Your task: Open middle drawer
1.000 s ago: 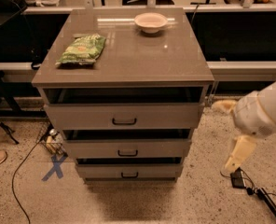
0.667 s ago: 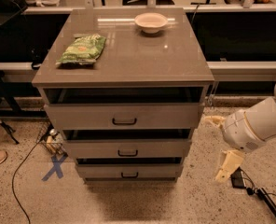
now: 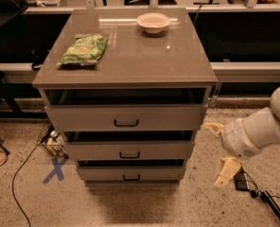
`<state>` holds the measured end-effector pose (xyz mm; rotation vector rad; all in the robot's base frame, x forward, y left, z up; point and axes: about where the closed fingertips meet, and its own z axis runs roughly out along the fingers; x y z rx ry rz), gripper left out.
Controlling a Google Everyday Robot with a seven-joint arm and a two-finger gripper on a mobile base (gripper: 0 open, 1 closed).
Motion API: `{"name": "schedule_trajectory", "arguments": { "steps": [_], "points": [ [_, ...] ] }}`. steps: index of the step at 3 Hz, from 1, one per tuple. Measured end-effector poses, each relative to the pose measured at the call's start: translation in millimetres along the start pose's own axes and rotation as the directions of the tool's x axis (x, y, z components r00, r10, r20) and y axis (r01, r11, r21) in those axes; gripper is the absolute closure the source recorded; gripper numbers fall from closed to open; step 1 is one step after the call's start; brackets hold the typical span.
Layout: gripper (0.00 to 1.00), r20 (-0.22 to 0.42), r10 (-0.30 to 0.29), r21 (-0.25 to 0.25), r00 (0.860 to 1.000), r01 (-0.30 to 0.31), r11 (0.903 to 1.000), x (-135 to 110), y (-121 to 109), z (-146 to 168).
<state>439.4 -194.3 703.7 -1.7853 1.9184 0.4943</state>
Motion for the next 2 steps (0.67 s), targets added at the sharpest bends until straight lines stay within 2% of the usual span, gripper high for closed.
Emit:
{"name": "schedule_trajectory", "arguments": {
  "steps": [1, 2],
  "points": [
    [0.0, 0.017, -0.057, 0.008, 0.998, 0.057, 0.9983, 24.2, -5.0, 45.0],
    [0.0, 0.007, -0.12, 0.059, 0.993, 0.12, 0.9911, 44.8, -15.6, 94.4]
  ]
}}
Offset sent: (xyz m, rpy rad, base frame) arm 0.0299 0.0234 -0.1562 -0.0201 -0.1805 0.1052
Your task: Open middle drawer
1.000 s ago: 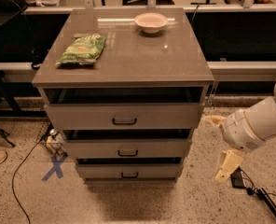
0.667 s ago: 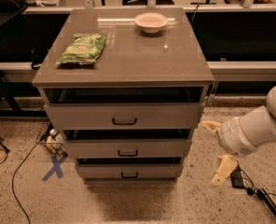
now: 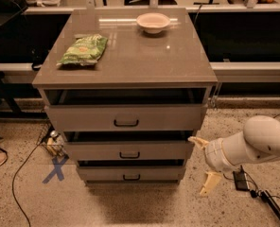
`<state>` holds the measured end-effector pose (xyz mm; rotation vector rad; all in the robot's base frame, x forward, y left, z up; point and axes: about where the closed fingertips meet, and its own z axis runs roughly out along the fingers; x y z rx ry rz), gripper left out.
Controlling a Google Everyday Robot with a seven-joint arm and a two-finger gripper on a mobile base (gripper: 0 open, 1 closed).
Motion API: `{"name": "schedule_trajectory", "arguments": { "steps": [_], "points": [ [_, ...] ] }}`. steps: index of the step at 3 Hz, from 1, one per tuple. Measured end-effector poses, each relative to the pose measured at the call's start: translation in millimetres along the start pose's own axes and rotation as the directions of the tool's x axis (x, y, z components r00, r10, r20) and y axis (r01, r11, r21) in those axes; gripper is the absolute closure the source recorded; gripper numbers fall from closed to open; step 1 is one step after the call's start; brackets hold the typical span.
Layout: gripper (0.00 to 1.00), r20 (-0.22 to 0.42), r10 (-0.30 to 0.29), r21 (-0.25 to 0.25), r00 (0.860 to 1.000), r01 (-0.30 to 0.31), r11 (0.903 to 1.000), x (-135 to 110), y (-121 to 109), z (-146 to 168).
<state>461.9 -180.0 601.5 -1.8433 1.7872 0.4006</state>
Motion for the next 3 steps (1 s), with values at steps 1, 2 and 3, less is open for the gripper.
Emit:
{"name": "schedule_trajectory", "arguments": {
  "steps": [1, 2, 3],
  "points": [
    [0.0, 0.0, 0.0, 0.0, 1.0, 0.0, 1.0, 0.0, 0.0, 0.1],
    [0.0, -0.038, 0.001, 0.013, 0.999, 0.0, 0.9999, 11.3, -5.2, 23.1],
    [0.0, -0.08, -0.015, 0.049, 0.997, 0.019, 0.9986, 29.1, -17.1, 55.1]
  ]
}}
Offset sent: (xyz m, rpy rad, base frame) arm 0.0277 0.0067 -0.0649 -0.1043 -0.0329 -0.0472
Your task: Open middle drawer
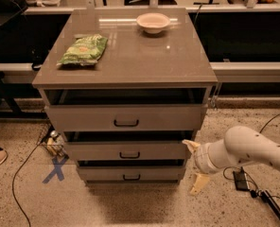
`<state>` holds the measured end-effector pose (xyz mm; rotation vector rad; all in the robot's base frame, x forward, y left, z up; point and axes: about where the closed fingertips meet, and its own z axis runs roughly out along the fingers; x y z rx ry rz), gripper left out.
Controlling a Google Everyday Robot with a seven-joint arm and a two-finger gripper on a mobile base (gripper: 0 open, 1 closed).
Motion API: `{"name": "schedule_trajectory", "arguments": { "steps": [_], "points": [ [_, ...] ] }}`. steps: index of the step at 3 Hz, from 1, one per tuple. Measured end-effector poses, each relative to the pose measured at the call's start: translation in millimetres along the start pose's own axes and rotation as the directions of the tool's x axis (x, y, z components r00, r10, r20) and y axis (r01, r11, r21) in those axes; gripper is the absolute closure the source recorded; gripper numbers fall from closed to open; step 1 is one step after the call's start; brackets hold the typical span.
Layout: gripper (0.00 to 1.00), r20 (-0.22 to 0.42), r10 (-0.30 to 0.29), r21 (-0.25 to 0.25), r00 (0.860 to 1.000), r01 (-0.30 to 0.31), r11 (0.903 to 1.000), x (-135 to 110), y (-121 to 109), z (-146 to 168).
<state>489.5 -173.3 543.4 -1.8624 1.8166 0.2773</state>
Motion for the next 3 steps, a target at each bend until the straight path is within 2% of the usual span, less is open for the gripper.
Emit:
{"name": "schedule_trajectory", "arguments": {
  "steps": [1, 3],
  "points": [
    [0.0, -0.037, -0.013, 0.019, 0.999, 0.014, 0.9997, 10.9, -16.7, 38.6],
    [0.0, -0.082, -0.013, 0.05, 0.997, 0.017, 0.9986, 17.7, -55.4, 106.6]
  ]
}}
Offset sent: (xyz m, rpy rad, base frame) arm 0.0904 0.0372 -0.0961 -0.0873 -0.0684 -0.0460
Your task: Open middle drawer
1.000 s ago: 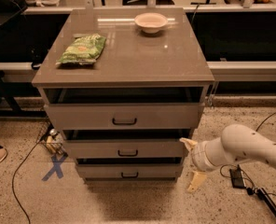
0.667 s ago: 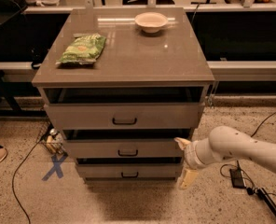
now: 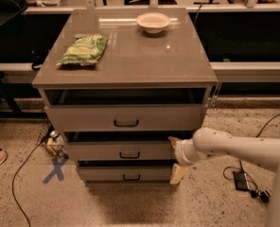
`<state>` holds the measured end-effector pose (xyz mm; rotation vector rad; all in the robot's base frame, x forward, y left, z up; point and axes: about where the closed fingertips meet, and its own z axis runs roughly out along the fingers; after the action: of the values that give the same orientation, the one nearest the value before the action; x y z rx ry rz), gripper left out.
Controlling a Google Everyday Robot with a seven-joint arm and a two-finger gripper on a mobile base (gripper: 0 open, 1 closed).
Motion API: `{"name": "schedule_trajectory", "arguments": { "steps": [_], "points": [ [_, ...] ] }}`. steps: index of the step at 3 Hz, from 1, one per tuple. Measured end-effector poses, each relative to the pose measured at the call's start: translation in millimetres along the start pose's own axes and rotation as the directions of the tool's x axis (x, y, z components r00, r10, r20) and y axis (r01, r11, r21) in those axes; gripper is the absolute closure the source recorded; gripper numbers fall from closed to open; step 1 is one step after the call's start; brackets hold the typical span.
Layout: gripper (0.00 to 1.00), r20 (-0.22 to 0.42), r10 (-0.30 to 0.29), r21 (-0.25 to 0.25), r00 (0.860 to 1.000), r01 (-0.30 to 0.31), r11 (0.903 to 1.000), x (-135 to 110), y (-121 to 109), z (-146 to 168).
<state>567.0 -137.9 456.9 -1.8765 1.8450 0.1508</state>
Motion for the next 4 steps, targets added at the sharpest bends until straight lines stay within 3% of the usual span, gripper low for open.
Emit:
{"name": "schedule_trajectory", "arguments": {
  "steps": [3, 4],
  "points": [
    [0.0, -0.048, 0.041, -0.005, 0.998, -0.041, 0.9991, -1.5, -40.3, 67.7],
    [0.19, -0.06, 0.064, -0.031, 0.996, -0.066, 0.9974, 4.4, -32.7, 79.1]
  ]
}}
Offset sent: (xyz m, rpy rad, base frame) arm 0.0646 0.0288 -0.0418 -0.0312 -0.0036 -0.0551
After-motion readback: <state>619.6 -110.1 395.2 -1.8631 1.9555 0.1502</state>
